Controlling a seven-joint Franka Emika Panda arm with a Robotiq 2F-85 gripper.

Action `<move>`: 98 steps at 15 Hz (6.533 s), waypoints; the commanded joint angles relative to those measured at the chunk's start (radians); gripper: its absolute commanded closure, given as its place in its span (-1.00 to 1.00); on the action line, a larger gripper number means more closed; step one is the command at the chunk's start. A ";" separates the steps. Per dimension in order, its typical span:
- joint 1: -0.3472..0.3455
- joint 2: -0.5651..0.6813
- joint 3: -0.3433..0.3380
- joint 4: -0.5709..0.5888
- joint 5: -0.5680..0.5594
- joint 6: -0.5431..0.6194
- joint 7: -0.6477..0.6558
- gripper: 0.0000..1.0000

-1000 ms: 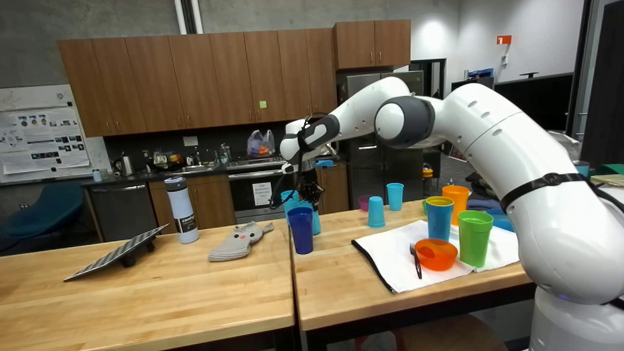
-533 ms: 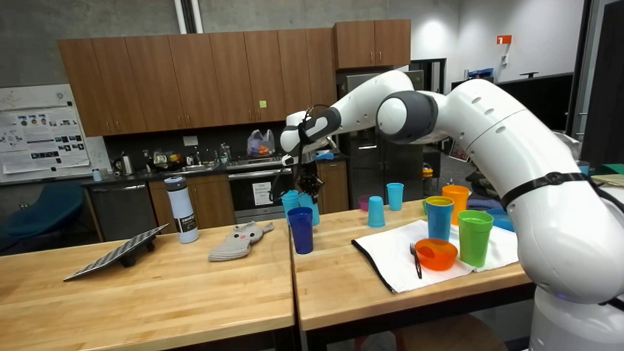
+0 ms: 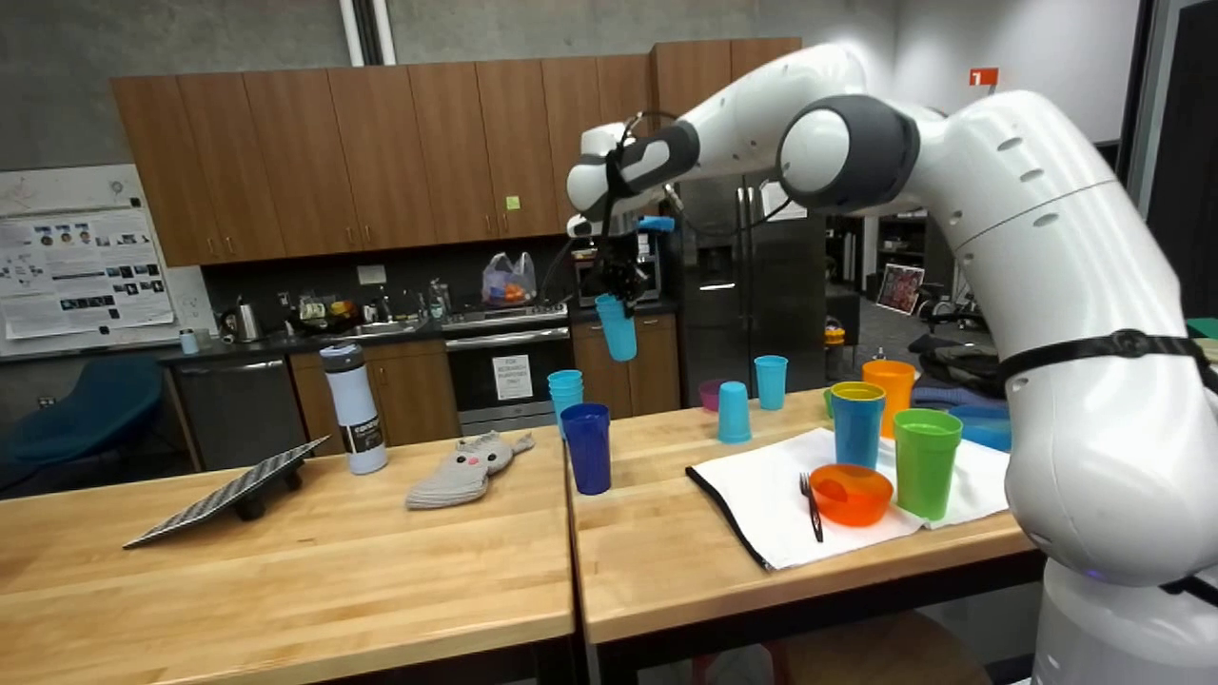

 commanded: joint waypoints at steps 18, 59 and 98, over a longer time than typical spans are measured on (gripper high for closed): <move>-0.085 -0.396 0.021 -0.487 0.153 -0.039 0.163 0.86; 0.154 -0.110 0.228 -0.516 -0.132 0.034 0.162 0.96; 0.027 -0.352 0.193 -0.909 -0.039 0.419 0.188 0.96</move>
